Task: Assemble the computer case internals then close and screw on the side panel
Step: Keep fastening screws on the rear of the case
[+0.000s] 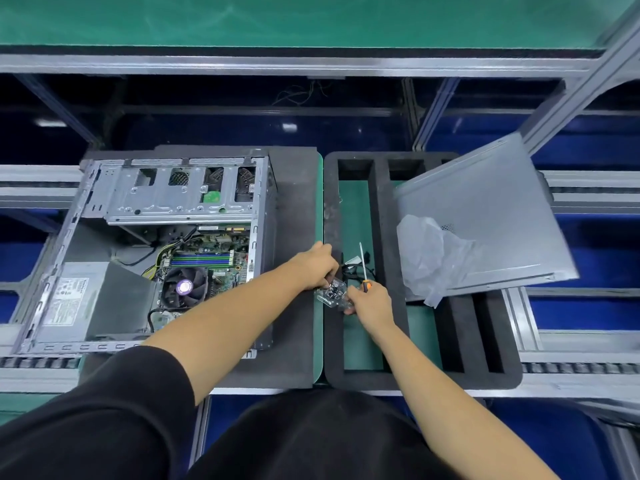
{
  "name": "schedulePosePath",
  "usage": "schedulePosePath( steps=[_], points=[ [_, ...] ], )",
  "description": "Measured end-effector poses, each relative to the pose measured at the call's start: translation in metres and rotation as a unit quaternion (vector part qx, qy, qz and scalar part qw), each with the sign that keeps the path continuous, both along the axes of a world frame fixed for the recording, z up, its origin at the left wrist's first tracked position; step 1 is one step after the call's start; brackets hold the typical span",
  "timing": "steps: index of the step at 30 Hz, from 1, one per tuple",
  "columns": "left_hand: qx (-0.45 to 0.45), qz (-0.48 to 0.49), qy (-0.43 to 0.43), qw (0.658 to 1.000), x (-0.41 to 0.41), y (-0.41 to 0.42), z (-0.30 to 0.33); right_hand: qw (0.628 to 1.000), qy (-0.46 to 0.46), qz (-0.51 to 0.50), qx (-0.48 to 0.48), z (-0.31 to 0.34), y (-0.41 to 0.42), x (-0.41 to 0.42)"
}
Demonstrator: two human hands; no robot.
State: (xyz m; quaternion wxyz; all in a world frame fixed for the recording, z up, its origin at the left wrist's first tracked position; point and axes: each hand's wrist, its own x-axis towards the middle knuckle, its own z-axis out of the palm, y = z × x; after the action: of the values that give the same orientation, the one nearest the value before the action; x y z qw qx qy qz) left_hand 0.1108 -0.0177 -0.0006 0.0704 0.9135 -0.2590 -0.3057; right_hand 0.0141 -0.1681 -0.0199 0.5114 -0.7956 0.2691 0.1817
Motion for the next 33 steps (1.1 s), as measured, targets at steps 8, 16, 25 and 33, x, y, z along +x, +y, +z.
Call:
schedulePosePath(
  steps=[8,16,25,33],
  points=[
    [-0.001,0.001,0.016,1.0,0.005,0.007,-0.001,1.0,0.002,0.015,0.001,0.001,-0.004,0.001],
    [0.036,-0.015,0.032,0.999,0.007,0.004,0.002,0.999,0.003,0.033,0.008,0.001,-0.007,0.003],
    [-0.008,0.031,0.002,0.999,0.005,0.014,-0.001,0.999,0.003,0.037,0.016,0.004,-0.005,0.005],
    [-0.057,0.123,0.02,0.991,0.007,0.016,0.001,0.998,0.003,0.057,0.007,0.002,-0.004,0.009]
  ],
)
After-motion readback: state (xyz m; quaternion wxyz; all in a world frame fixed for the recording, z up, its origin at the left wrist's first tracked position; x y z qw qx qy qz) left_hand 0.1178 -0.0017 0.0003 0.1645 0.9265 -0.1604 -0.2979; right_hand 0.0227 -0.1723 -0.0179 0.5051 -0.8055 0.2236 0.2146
